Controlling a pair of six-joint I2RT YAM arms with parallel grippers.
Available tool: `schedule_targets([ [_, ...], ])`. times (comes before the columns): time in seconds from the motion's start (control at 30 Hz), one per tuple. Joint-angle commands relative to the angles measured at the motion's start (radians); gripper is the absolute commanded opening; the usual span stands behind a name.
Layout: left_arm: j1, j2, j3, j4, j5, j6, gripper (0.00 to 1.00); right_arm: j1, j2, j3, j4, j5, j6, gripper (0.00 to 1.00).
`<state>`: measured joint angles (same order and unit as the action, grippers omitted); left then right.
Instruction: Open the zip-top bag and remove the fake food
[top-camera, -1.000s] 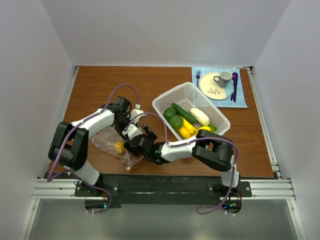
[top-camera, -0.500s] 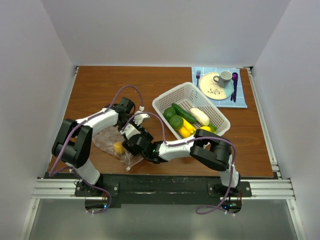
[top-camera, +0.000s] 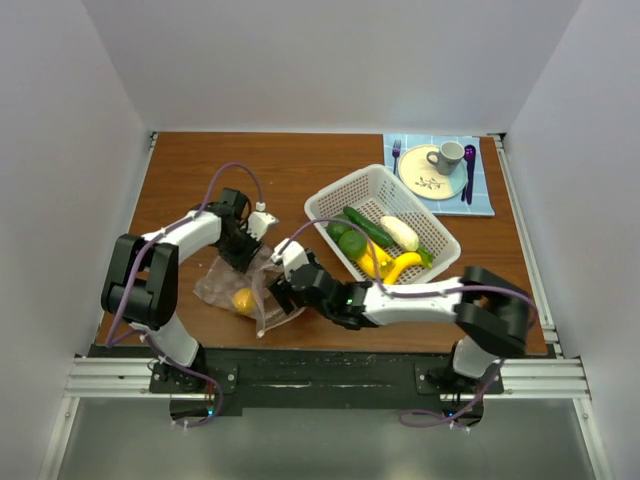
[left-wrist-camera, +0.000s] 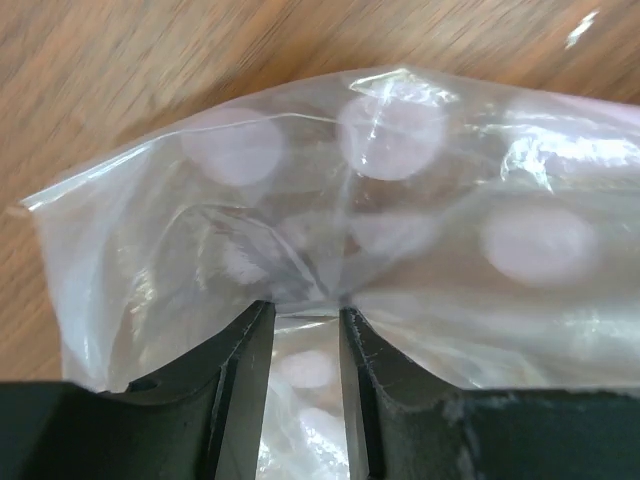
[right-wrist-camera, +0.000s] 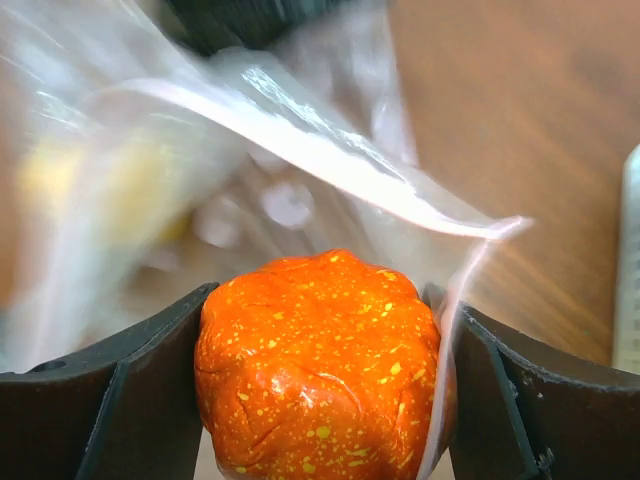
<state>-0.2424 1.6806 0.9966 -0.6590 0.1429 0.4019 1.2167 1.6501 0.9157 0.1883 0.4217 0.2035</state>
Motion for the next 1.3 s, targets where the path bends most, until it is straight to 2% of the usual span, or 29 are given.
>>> schedule_targets([
  [0.0,-0.001,0.033,-0.012,0.062,-0.092,-0.014,0.37,-0.002,-0.217,-0.063,-0.013,-0.063,0.065,0.28],
  [0.13,0.000,0.053,-0.064,0.105,-0.140,-0.009,0.37,0.000,-0.381,-0.119,-0.047,-0.015,0.106,0.29],
  [0.17,0.000,0.051,-0.084,0.114,-0.140,-0.008,0.37,0.000,-0.412,-0.135,-0.050,0.033,0.111,0.32],
  [0.2,0.002,0.050,-0.090,0.121,-0.141,-0.008,0.37,-0.003,-0.432,-0.165,-0.047,0.066,0.119,0.41],
  [0.3,0.002,0.034,-0.098,0.114,-0.141,-0.014,0.37,-0.014,-0.474,-0.189,-0.043,0.088,0.112,0.46],
  [0.43,0.002,0.001,-0.093,0.091,-0.122,-0.023,0.37,-0.019,-0.396,-0.166,-0.053,0.075,0.117,0.74],
  [0.53,0.002,-0.034,-0.090,0.065,-0.106,-0.018,0.37,-0.019,-0.291,-0.144,-0.039,0.051,0.140,0.82],
  [0.6,0.002,-0.053,-0.090,0.050,-0.105,-0.015,0.37,-0.019,-0.219,-0.118,-0.030,0.043,0.154,0.90],
  [0.63,0.002,-0.068,-0.093,0.045,-0.112,-0.008,0.37,-0.019,-0.193,-0.107,-0.029,0.029,0.157,0.97],
  [0.67,0.002,-0.074,-0.096,0.045,-0.118,-0.003,0.37,-0.020,-0.168,-0.095,-0.033,0.022,0.154,0.99],
  [0.83,0.002,-0.093,-0.116,0.051,-0.173,0.023,0.37,-0.017,-0.055,-0.008,-0.079,0.019,0.146,0.99],
  [1.1,0.002,-0.082,-0.121,0.064,-0.207,0.021,0.36,0.007,-0.067,0.083,-0.118,-0.029,0.093,0.99],
  [1.23,0.002,-0.090,-0.128,0.064,-0.221,0.031,0.36,0.050,-0.052,0.089,-0.185,0.072,0.074,0.99],
  [1.27,0.002,-0.091,-0.131,0.068,-0.226,0.032,0.36,0.062,-0.052,0.089,-0.244,0.101,0.079,0.99],
])
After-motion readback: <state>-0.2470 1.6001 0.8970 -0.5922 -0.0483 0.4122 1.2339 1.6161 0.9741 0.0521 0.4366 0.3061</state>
